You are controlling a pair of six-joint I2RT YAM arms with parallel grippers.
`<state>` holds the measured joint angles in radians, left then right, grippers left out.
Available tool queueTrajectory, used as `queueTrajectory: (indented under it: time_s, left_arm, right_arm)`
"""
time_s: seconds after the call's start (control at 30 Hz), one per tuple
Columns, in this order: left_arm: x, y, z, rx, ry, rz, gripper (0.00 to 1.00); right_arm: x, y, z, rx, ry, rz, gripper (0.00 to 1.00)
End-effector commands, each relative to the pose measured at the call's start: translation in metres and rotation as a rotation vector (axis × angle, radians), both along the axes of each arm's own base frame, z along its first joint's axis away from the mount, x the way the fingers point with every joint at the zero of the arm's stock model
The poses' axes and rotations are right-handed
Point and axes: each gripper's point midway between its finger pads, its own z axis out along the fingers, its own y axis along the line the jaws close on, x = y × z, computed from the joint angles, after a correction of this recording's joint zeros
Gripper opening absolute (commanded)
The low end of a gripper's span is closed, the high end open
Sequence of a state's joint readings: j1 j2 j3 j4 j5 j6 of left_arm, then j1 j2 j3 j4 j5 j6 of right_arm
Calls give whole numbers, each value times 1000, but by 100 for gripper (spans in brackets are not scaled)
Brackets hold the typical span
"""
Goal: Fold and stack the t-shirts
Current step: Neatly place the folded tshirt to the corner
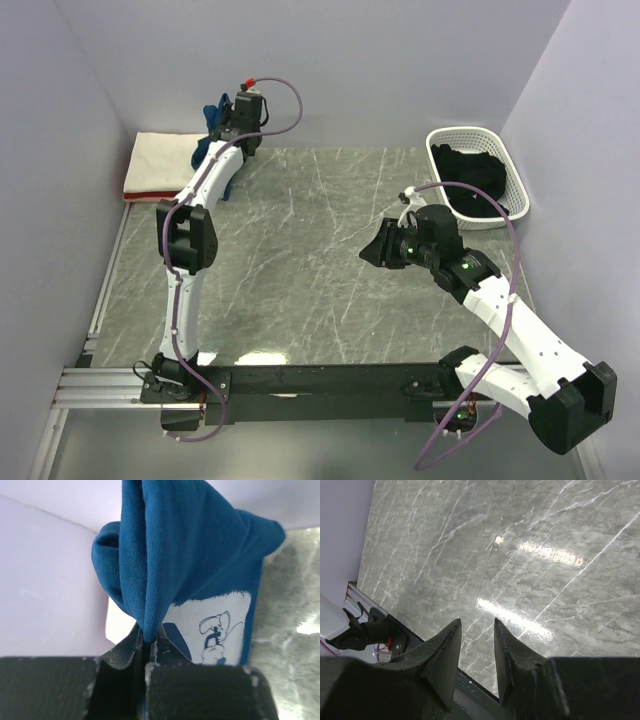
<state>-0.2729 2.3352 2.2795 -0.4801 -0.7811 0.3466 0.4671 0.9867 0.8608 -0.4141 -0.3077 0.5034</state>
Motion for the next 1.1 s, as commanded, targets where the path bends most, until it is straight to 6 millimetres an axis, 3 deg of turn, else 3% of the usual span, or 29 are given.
queueTrajectory:
  time_s: [0.0, 0.23, 0.43, 0.9, 1.07]
  left_arm:
    - [5, 8, 74, 24, -144, -22, 0]
    - [-2, 9, 111, 8, -201, -56, 0]
    - [-6, 16, 131, -4, -238, -72, 0]
    - [-17, 28, 156, -34, -284, -84, 0]
    - [-13, 38, 139, -66, -260, -89, 0]
  right_arm:
    - [1, 1, 1, -6, -12, 17, 40]
    - [4, 6, 2, 3, -4, 26, 39]
    - [5, 6, 3, -1, -8, 26, 39]
    - [4, 3, 2, 1, -7, 10, 39]
    - [5, 5, -2, 4, 5, 11, 39]
